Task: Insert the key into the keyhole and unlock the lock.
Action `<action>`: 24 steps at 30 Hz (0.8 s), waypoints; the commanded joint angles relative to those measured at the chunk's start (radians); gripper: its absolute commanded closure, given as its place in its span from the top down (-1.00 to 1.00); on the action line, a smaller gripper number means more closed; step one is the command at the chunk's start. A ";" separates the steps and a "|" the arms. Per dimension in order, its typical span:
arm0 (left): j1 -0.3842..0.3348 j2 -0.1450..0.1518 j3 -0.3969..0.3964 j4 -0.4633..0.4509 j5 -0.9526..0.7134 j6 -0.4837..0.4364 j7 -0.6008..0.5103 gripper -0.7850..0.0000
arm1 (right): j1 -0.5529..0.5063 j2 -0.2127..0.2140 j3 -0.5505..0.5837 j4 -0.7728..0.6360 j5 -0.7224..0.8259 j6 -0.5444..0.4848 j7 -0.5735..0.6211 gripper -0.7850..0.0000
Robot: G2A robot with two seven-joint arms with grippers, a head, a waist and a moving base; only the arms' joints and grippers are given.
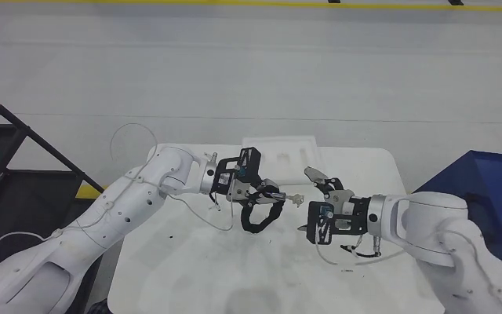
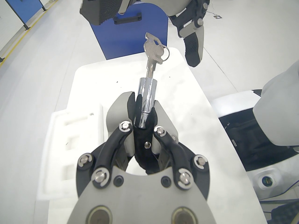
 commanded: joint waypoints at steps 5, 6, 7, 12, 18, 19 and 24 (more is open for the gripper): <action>-0.020 0.006 0.031 0.005 -0.004 0.000 0.019 -1.00 | -0.011 0.003 -0.008 -0.018 -0.114 0.011 -0.071 -0.24; -0.023 0.008 0.036 0.005 -0.002 0.000 0.022 -1.00 | -0.014 0.004 -0.008 -0.022 -0.132 0.018 -0.082 -0.24; -0.026 0.009 0.042 0.006 -0.001 0.000 0.025 -1.00 | -0.018 0.004 -0.009 -0.025 -0.151 0.026 -0.090 -0.25; -0.041 0.014 0.062 0.014 0.005 0.000 0.039 -1.00 | -0.033 0.007 -0.014 -0.031 -0.202 0.038 -0.126 -0.30; -0.055 0.018 0.081 0.020 0.009 0.000 0.058 -1.00 | -0.037 0.011 -0.026 -0.046 -0.249 0.029 -0.161 -0.36; -0.058 0.019 0.085 0.020 0.010 0.000 0.059 -1.00 | -0.035 0.011 -0.029 -0.049 -0.257 0.027 -0.164 -0.35; -0.069 0.022 0.098 0.024 0.008 0.000 0.065 -1.00 | -0.033 0.012 -0.038 -0.058 -0.278 0.037 -0.178 -0.67</action>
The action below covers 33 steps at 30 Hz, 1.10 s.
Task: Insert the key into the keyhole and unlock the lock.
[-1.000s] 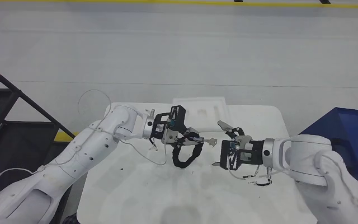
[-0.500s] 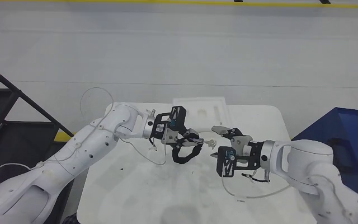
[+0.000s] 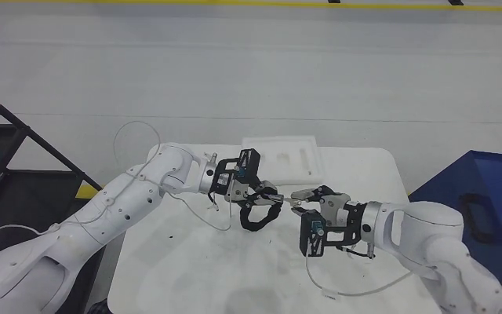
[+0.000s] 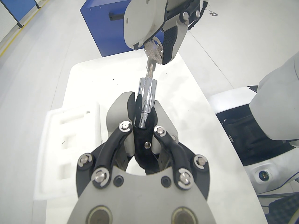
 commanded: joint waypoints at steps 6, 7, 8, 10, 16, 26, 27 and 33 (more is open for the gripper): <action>-0.010 0.003 0.014 0.000 -0.001 0.000 0.013 -1.00 | 0.000 0.000 -0.006 0.011 0.008 0.024 -0.023 -1.00; -0.011 0.003 0.015 -0.001 -0.002 0.000 0.018 -1.00 | -0.001 0.000 -0.006 0.015 0.017 0.033 -0.026 -1.00; -0.012 0.004 0.016 -0.002 -0.001 0.000 0.025 -1.00 | -0.002 0.000 -0.005 0.018 0.029 0.042 -0.030 -1.00; -0.013 0.004 0.017 -0.003 0.003 0.000 0.040 -1.00 | -0.005 -0.001 -0.001 0.022 0.054 0.062 -0.032 -1.00; -0.012 0.006 0.021 0.002 0.026 0.000 0.072 -1.00 | -0.018 0.000 0.008 0.012 0.112 0.097 0.001 -1.00; -0.009 0.004 0.023 0.004 0.065 0.000 0.111 -1.00 | -0.056 0.001 0.034 0.042 0.336 0.196 0.059 -1.00; -0.007 0.003 0.021 0.004 0.072 0.000 0.119 -1.00 | -0.058 0.001 0.036 0.045 0.362 0.208 0.065 -1.00; 0.002 -0.002 0.003 0.006 0.137 0.000 0.168 -1.00 | -0.080 0.000 0.041 0.073 0.509 0.295 0.106 -1.00</action>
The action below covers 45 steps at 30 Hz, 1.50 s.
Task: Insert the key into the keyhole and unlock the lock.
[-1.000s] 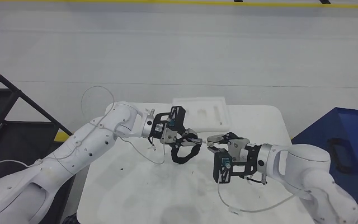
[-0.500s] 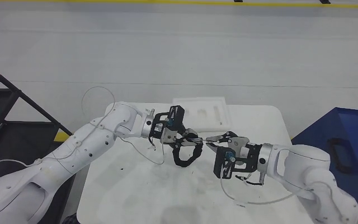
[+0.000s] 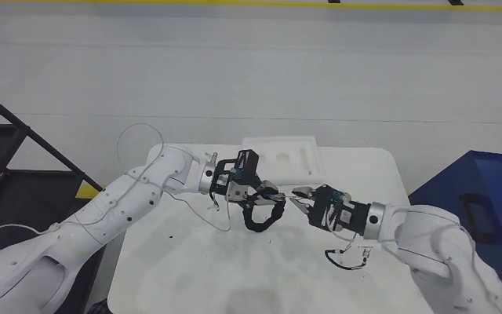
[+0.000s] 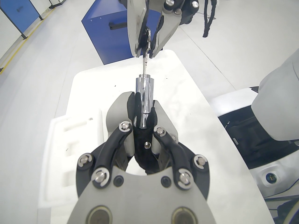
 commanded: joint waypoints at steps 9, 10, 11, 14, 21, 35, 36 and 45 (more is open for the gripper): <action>0.030 -0.016 -0.043 0.004 0.115 0.000 0.071 -1.00 | -0.033 -0.004 -0.004 0.017 0.190 0.165 0.048 -1.00; 0.032 -0.018 -0.047 0.004 0.124 0.001 0.074 -1.00 | -0.033 -0.005 -0.005 0.018 0.198 0.174 0.044 -1.00; 0.035 -0.019 -0.051 0.004 0.132 0.001 0.077 -1.00 | -0.038 -0.006 -0.007 0.026 0.215 0.185 0.044 -1.00; 0.044 -0.024 -0.061 0.004 0.154 0.004 0.083 -1.00 | -0.042 -0.006 -0.011 0.051 0.279 0.204 0.063 -1.00; 0.062 -0.035 -0.082 0.012 0.177 0.000 0.087 -1.00 | -0.038 -0.006 -0.009 0.059 0.318 0.212 0.069 -0.58; 0.114 -0.085 -0.044 0.122 0.149 0.039 0.008 -1.00 | -0.080 0.015 0.086 0.027 0.306 0.128 0.151 1.00; 0.120 -0.092 -0.035 0.131 0.136 0.041 0.002 -1.00 | -0.088 0.017 0.101 0.021 0.308 0.122 0.148 1.00; 0.146 -0.168 0.046 0.220 0.078 0.091 -0.086 -1.00 | -0.191 0.032 0.229 -0.018 0.295 0.089 0.107 1.00</action>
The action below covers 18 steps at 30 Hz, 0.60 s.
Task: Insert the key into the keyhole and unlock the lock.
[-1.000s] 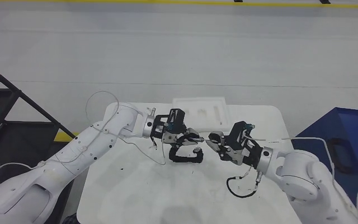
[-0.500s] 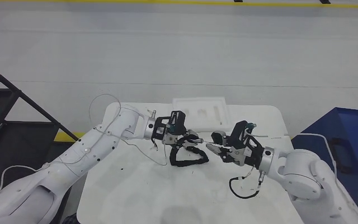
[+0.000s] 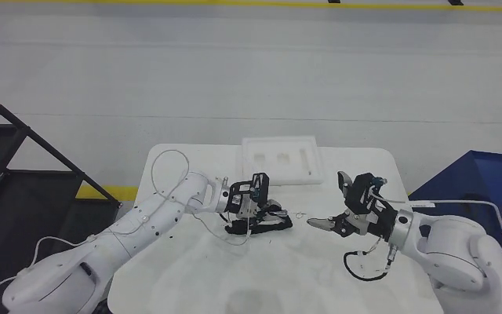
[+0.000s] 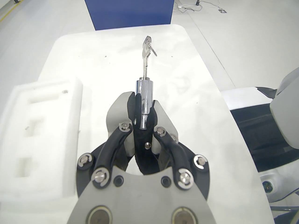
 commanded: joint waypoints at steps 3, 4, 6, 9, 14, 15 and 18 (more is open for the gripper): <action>0.008 -0.040 0.042 0.032 -0.007 0.014 -0.032 -1.00 | -0.036 0.004 0.035 -0.009 -0.001 -0.016 -0.013 1.00; 0.010 -0.050 0.054 0.040 -0.003 0.009 -0.039 -1.00 | -0.043 0.005 0.040 -0.010 -0.001 -0.019 -0.017 1.00; 0.010 -0.071 0.073 0.060 -0.002 -0.004 -0.046 -1.00 | -0.053 0.006 0.045 -0.008 -0.003 -0.029 -0.025 1.00; 0.007 -0.099 0.096 0.100 0.005 -0.026 -0.058 -0.01 | -0.055 0.007 0.041 0.002 -0.001 -0.043 -0.032 1.00; -0.006 -0.141 0.116 0.179 -0.012 -0.059 -0.081 1.00 | -0.037 0.008 0.015 0.034 0.001 -0.063 -0.040 1.00; -0.009 -0.149 0.116 0.193 -0.019 -0.065 -0.082 1.00 | -0.029 0.007 0.007 0.042 0.003 -0.070 -0.041 1.00; -0.027 -0.166 0.105 0.235 -0.038 -0.081 -0.071 1.00 | -0.001 0.007 -0.023 0.075 0.007 -0.097 -0.044 1.00</action>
